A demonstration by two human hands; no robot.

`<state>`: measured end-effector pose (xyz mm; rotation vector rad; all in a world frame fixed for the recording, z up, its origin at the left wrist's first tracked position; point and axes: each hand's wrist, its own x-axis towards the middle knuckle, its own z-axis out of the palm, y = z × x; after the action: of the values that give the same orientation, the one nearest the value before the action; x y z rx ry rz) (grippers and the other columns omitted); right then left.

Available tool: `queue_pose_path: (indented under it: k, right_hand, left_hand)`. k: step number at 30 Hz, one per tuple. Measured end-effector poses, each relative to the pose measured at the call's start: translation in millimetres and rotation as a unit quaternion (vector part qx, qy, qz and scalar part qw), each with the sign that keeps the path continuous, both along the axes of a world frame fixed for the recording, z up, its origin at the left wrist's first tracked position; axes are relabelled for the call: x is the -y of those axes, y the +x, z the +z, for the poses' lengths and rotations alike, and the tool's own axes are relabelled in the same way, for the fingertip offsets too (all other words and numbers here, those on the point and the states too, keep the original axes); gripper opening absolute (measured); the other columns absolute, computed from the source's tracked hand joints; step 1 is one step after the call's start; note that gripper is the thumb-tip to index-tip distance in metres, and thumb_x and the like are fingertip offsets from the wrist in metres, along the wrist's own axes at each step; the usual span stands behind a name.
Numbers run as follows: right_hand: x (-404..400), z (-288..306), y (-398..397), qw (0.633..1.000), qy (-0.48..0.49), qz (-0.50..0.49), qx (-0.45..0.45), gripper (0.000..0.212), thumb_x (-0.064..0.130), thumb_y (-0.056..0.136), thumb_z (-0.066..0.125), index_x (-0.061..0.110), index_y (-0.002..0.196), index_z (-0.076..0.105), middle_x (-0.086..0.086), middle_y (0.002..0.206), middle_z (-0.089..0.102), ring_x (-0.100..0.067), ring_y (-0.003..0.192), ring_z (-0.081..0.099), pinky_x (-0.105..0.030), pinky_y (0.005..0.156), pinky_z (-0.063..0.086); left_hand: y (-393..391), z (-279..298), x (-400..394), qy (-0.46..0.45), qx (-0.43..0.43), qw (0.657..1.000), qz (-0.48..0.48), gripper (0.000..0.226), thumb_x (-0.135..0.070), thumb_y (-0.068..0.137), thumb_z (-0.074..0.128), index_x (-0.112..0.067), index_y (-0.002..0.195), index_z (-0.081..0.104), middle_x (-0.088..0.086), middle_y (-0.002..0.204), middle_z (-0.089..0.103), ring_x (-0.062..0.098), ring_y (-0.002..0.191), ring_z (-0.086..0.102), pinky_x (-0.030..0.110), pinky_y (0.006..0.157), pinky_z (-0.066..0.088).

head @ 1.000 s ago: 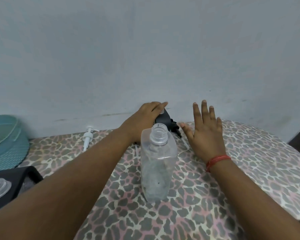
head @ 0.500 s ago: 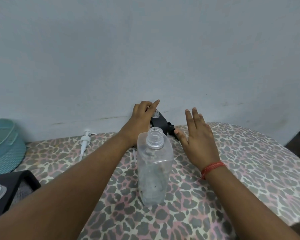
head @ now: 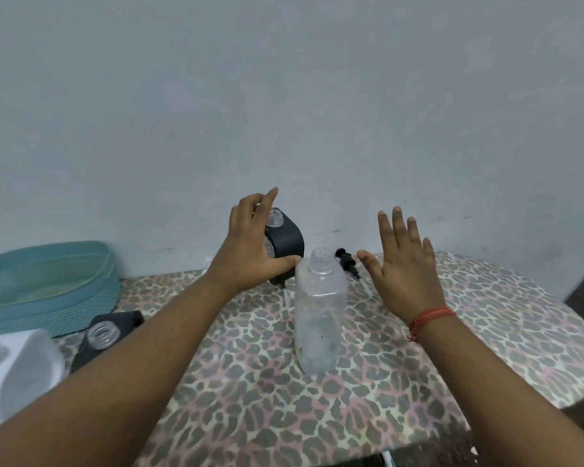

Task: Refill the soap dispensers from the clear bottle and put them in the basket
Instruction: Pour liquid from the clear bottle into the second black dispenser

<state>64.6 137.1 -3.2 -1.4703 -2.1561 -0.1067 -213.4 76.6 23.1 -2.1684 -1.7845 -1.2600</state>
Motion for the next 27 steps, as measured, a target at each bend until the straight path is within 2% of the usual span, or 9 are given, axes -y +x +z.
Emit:
queue_pose_path:
  k: [4, 9, 12, 14, 17, 21, 24, 27]
  right_hand:
    - [39, 13, 1, 0.998, 0.006, 0.028, -0.053, 0.077, 0.070, 0.095, 0.016, 0.030, 0.159, 0.002, 0.003, 0.168, -0.005, -0.023, 0.155, 0.002, -0.051, 0.124, 0.013]
    - [83, 14, 3, 0.992, 0.010, 0.069, -0.109, 0.076, 0.071, 0.095, 0.017, 0.031, 0.159, 0.003, 0.006, 0.168, -0.003, -0.018, 0.155, 0.002, -0.049, 0.123, 0.013]
    - [101, 9, 2, 0.991, -0.001, 0.078, -0.106, 0.078, 0.071, 0.095, 0.018, 0.031, 0.160, 0.004, 0.006, 0.168, -0.004, -0.017, 0.155, 0.001, -0.049, 0.124, 0.012]
    - [109, 5, 1, 0.992, -0.005, 0.081, -0.097, 0.077, 0.069, 0.095, 0.019, 0.030, 0.160, 0.005, 0.005, 0.168, -0.003, -0.018, 0.155, 0.002, -0.049, 0.124, 0.012]
    - [118, -2, 2, 0.993, -0.003, 0.089, -0.073, 0.077, 0.068, 0.096, 0.020, 0.028, 0.160, 0.006, 0.004, 0.168, -0.003, -0.020, 0.155, 0.003, -0.050, 0.124, 0.012]
    - [124, -13, 3, 0.993, -0.012, 0.102, -0.057, 0.078, 0.070, 0.094, 0.017, 0.030, 0.160, 0.004, 0.006, 0.168, -0.004, -0.019, 0.155, 0.002, -0.050, 0.125, 0.011]
    - [127, -23, -1, 0.991, -0.010, 0.116, -0.066, 0.076, 0.067, 0.096, 0.022, 0.030, 0.160, 0.006, 0.008, 0.168, -0.001, -0.018, 0.155, 0.007, -0.050, 0.124, 0.014]
    - [129, -35, -6, 0.986, -0.003, 0.142, -0.090, 0.071, 0.064, 0.100, 0.024, 0.031, 0.160, 0.006, 0.009, 0.168, 0.004, -0.012, 0.154, 0.009, -0.047, 0.125, 0.014]
  left_hand:
    - [-1, 4, 58, -0.015, 0.022, 1.000, 0.010, 0.117, -0.059, 0.066, 0.078, -0.039, 0.159, 0.011, -0.017, 0.143, 0.023, 0.013, 0.138, 0.025, 0.033, 0.108, 0.032]
    - [-1, -6, 124, -0.035, 0.037, 0.999, 0.011, 0.120, -0.055, 0.068, 0.084, -0.051, 0.157, 0.004, -0.029, 0.139, 0.015, 0.005, 0.137, 0.025, 0.036, 0.111, 0.034]
    - [0, -21, 152, -0.057, 0.054, 0.997, 0.019, 0.121, -0.058, 0.067, 0.084, -0.056, 0.156, 0.002, -0.033, 0.140, 0.011, -0.003, 0.133, 0.027, 0.029, 0.103, 0.037]
    - [0, -31, 163, -0.072, 0.069, 0.995, 0.022, 0.121, -0.062, 0.066, 0.083, -0.058, 0.155, 0.002, -0.032, 0.143, 0.012, 0.000, 0.136, 0.030, 0.028, 0.101, 0.037]
    - [-4, -46, 173, -0.095, 0.082, 0.992, 0.024, 0.123, -0.065, 0.064, 0.083, -0.060, 0.154, 0.001, -0.027, 0.150, 0.014, 0.008, 0.142, 0.033, 0.035, 0.104, 0.041]
    - [-9, -57, 174, -0.116, 0.097, 0.988, 0.018, 0.123, -0.066, 0.063, 0.086, -0.059, 0.155, 0.005, -0.022, 0.154, 0.015, 0.008, 0.146, 0.032, 0.042, 0.107, 0.044]
    - [-8, -60, 170, -0.120, 0.101, 0.988, 0.008, 0.122, -0.067, 0.063, 0.085, -0.058, 0.155, 0.006, -0.021, 0.151, 0.018, 0.002, 0.144, 0.032, 0.036, 0.106, 0.042]
    - [-8, -62, 168, -0.132, 0.070, 0.989, 0.008, 0.123, -0.066, 0.063, 0.085, -0.059, 0.155, 0.003, -0.032, 0.150, 0.012, 0.001, 0.142, 0.031, 0.032, 0.105, 0.039]
